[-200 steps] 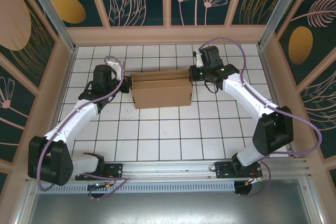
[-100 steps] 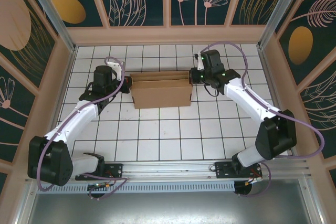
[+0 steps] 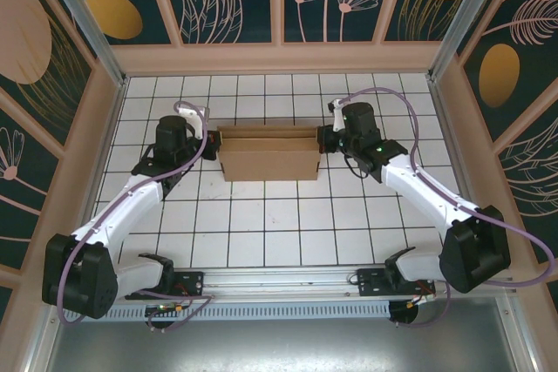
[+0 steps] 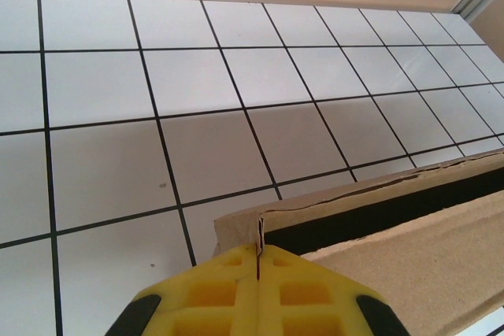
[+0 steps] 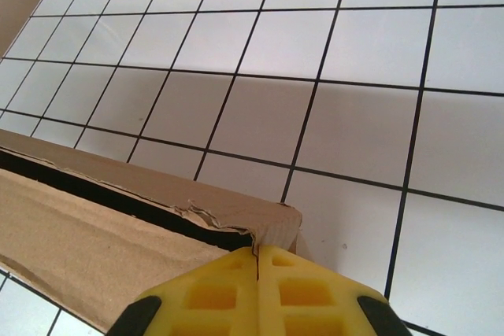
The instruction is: Fold the paper box
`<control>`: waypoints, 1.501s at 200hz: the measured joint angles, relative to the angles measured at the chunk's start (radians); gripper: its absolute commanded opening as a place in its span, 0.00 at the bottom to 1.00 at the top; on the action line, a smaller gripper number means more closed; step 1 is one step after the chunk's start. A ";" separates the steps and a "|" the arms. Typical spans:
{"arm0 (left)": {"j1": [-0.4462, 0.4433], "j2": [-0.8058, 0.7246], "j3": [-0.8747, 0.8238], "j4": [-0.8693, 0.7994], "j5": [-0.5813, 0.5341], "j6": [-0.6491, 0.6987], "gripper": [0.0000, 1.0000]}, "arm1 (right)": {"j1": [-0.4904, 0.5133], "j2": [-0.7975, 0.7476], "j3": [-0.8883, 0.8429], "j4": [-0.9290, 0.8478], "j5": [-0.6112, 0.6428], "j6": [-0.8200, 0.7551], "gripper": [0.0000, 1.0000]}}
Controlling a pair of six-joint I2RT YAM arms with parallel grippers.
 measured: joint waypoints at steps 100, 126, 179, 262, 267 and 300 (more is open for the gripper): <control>-0.049 -0.010 -0.006 -0.001 -0.005 0.114 0.00 | -0.027 -0.046 0.065 -0.104 -0.076 -0.224 0.56; -0.049 -0.014 -0.006 -0.006 -0.004 0.125 0.00 | -0.020 -0.142 0.065 -0.075 -0.123 -0.447 0.69; -0.052 -0.019 -0.007 -0.011 -0.004 0.132 0.00 | 0.070 0.057 0.335 -0.219 -0.230 -0.904 0.75; -0.075 -0.029 -0.014 -0.012 -0.004 0.132 0.00 | 0.217 0.301 0.472 -0.426 -0.196 -1.134 0.92; -0.075 -0.029 -0.014 -0.013 -0.004 0.132 0.00 | 0.217 0.304 0.476 -0.429 -0.194 -1.135 0.92; -0.075 -0.037 -0.019 -0.012 -0.004 0.132 0.00 | 0.235 0.322 0.489 -0.425 -0.135 -1.151 0.95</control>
